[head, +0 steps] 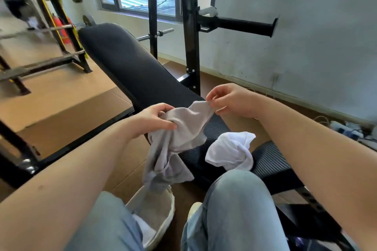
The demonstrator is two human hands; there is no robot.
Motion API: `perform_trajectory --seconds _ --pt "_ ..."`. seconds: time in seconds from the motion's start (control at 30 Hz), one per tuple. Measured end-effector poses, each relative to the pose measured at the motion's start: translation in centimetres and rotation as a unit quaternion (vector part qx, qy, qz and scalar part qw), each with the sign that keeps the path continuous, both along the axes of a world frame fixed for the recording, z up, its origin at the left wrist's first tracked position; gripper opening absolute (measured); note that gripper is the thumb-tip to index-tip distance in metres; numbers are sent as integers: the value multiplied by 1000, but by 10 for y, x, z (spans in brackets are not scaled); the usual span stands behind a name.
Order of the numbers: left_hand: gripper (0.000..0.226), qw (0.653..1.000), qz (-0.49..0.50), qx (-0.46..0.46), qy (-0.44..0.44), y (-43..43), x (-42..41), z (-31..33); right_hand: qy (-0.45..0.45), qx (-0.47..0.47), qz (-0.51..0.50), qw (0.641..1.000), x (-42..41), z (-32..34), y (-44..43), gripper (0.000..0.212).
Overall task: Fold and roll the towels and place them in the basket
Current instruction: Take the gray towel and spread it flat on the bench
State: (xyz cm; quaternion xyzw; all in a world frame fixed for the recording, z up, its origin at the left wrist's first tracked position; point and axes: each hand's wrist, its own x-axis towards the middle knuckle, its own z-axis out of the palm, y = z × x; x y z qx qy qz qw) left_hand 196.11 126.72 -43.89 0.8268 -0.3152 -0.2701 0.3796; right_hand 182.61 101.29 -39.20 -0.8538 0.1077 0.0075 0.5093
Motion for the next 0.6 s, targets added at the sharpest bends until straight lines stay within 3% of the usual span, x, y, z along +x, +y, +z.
perform_trajectory --seconds 0.1,0.13,0.27,0.37,0.43,0.6 --pt "77 998 -19 -3 67 -3 -3 6 -70 45 13 996 8 9 24 9" --pt "74 997 -16 -24 72 -5 -6 8 -77 46 24 996 10 12 33 12" --pt "27 995 -6 -98 26 -16 -19 22 -87 -41 46 994 17 16 59 15" --pt "22 986 19 -166 10 -18 -26 28 -115 -10 23 993 22 15 66 19" --pt "18 978 54 -200 -6 -18 -26 31 -83 27 32 996 21 14 64 18" --pt "8 963 104 -249 -13 -10 -26 40 118 21 113 986 5 -2 45 26"
